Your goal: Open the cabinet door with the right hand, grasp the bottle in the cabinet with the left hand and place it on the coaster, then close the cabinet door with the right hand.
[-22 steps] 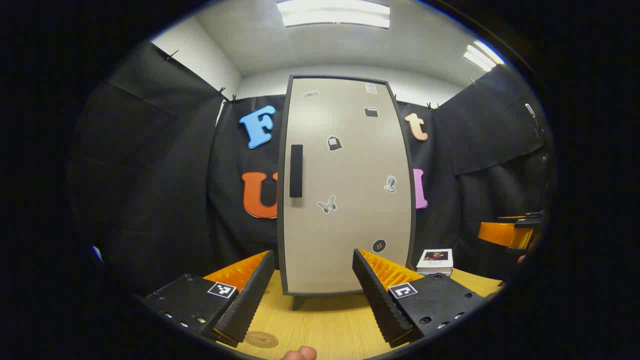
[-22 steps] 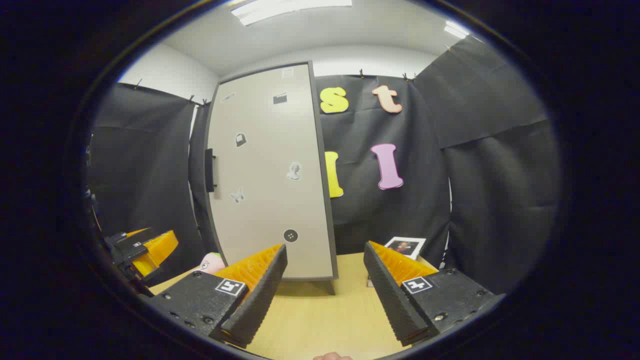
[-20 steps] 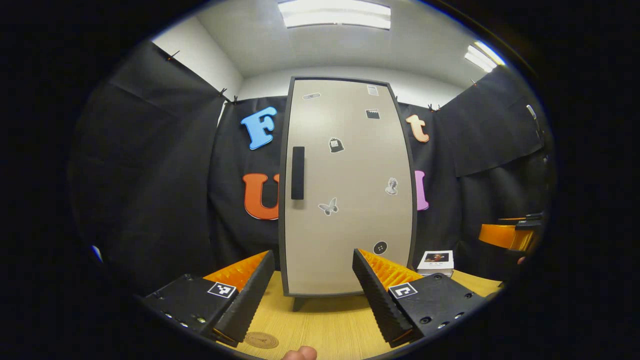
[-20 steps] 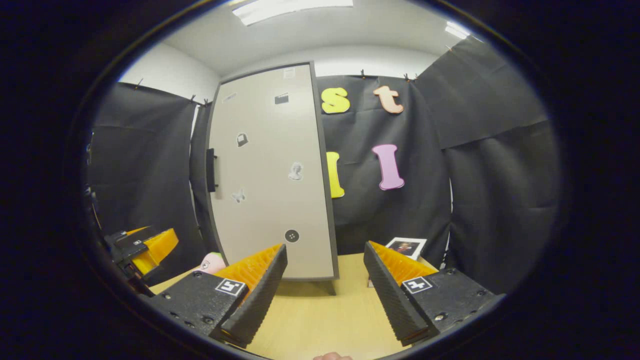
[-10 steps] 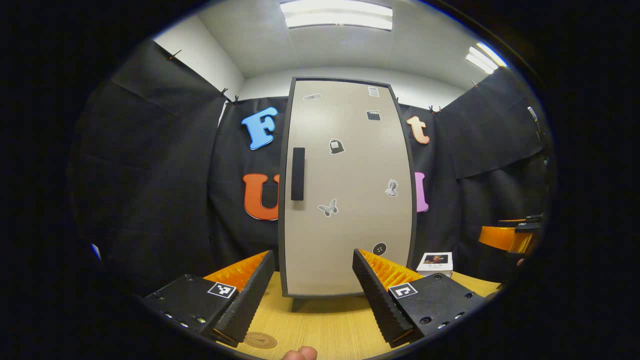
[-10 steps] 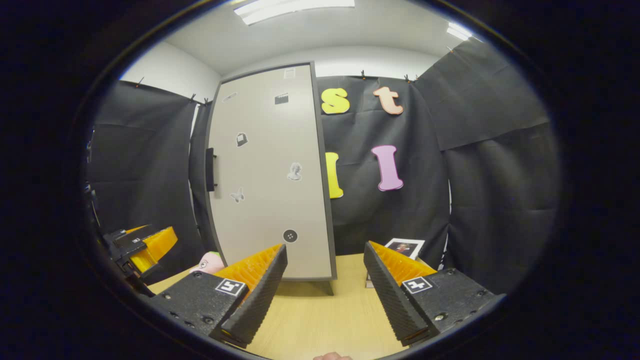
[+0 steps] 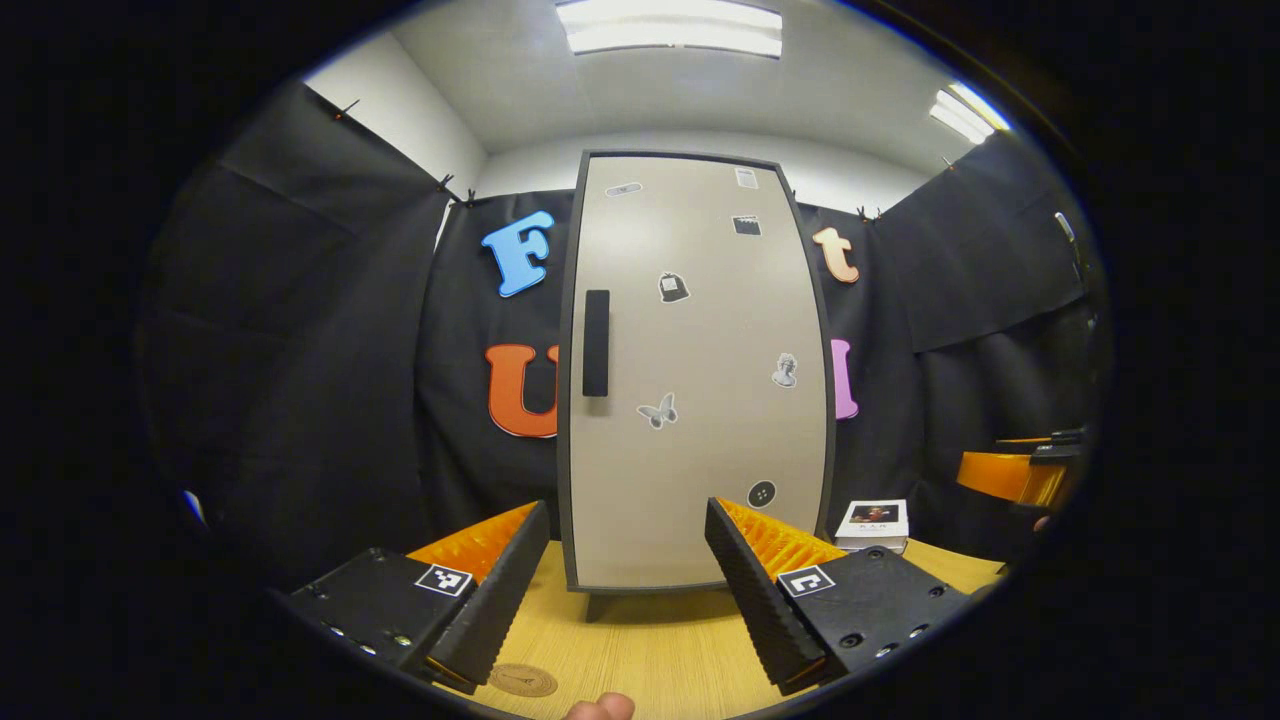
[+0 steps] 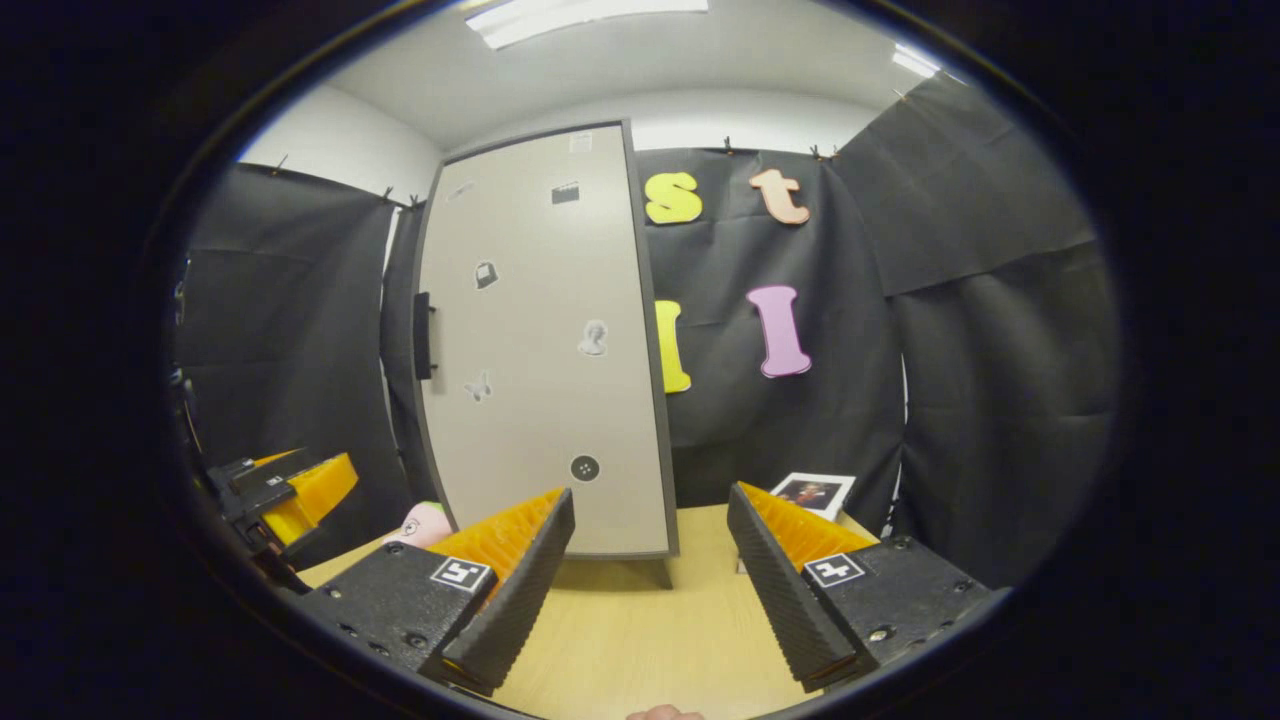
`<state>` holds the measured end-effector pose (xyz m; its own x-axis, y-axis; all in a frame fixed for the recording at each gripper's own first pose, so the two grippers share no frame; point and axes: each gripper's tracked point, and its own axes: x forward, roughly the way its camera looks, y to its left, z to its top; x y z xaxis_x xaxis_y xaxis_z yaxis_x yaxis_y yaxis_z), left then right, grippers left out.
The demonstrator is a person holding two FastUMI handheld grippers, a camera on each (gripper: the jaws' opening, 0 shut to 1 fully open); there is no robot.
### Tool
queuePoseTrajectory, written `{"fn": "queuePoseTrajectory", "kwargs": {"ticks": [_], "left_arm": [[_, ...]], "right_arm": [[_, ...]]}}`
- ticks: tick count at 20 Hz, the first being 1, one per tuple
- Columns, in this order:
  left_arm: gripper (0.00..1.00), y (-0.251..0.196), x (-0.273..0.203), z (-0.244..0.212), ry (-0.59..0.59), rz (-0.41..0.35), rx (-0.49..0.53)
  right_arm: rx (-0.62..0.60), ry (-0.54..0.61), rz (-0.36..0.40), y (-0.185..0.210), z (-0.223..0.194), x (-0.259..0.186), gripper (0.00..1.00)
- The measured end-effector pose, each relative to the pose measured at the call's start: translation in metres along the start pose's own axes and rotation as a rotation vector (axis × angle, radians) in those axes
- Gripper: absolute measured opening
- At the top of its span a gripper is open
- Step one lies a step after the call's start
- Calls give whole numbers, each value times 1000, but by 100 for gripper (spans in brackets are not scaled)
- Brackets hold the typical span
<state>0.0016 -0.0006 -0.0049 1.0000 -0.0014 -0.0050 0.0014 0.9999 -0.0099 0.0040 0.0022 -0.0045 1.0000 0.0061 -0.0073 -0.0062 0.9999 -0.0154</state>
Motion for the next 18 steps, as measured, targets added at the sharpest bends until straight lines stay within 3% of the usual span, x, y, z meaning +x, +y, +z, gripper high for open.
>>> {"fn": "queuePoseTrajectory", "kwargs": {"ticks": [6, 7, 8, 9, 10, 12, 15, 16, 17, 18], "left_arm": [[95, 1, 1, -2, 2, 2, 1], [95, 1, 0, -3, 4, 1, 4], [95, 1, 0, -3, 6, 3, 8], [95, 2, -1, -3, 7, 4, 11], [95, 2, -1, -3, 8, 5, 12], [95, 3, -1, -4, 11, 6, 12], [95, 5, -2, -5, 18, 16, 15], [95, 6, -4, -6, 19, 19, 16], [95, 8, -6, -7, 23, 20, 18], [95, 9, -10, -7, 27, 21, 22]], "right_arm": [[-15, 8, 11, 2, 1, 6, 94], [-24, 9, 14, 3, 4, 8, 99], [-28, 8, 21, 4, 7, 10, 94], [-30, 2, 33, 6, 12, 13, 99], [-35, -2, 47, 8, 16, 16, 94], [-51, -11, 72, 12, 24, 23, 99], [-51, -25, 109, 22, 37, 37, 99], [-47, -26, 131, 29, 41, 42, 95], [-47, -24, 154, 36, 46, 48, 99], [-54, -19, 173, 43, 50, 55, 95]]}}
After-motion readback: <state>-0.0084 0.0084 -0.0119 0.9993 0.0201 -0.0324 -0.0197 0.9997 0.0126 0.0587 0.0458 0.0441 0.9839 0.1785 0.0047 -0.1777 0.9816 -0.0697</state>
